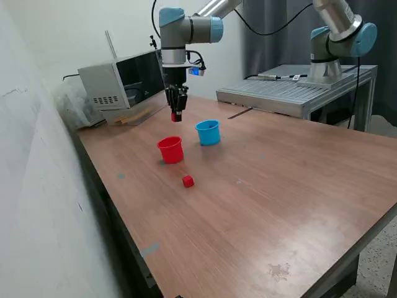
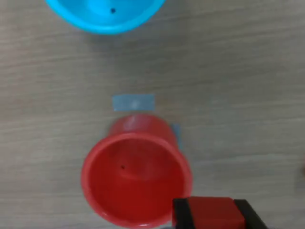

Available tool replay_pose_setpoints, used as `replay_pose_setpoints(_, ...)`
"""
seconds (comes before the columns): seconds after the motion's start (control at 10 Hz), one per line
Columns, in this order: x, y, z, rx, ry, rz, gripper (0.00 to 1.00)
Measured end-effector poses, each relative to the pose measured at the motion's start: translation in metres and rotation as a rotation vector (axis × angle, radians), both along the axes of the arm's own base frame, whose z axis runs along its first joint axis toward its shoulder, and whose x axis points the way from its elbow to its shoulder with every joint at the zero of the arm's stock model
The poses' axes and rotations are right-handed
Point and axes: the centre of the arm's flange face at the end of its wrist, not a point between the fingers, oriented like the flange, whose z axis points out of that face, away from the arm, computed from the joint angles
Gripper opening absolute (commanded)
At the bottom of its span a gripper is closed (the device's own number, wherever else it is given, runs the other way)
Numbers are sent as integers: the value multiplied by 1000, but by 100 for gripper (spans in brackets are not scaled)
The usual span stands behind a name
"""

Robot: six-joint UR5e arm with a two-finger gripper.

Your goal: Place red objects in the red bin, and blue objects in the blue bin.

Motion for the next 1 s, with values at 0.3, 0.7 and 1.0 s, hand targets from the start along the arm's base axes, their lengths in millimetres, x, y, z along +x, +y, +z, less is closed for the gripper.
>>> replay_pose_setpoints(0.3,-14,14,-32,1,5,-14,0)
replay_pose_setpoints(0.7,-19,36,-48,4,20,-40,0)
replay_pose_setpoints(1.0,-17,52,-52,3,17,-61,100)
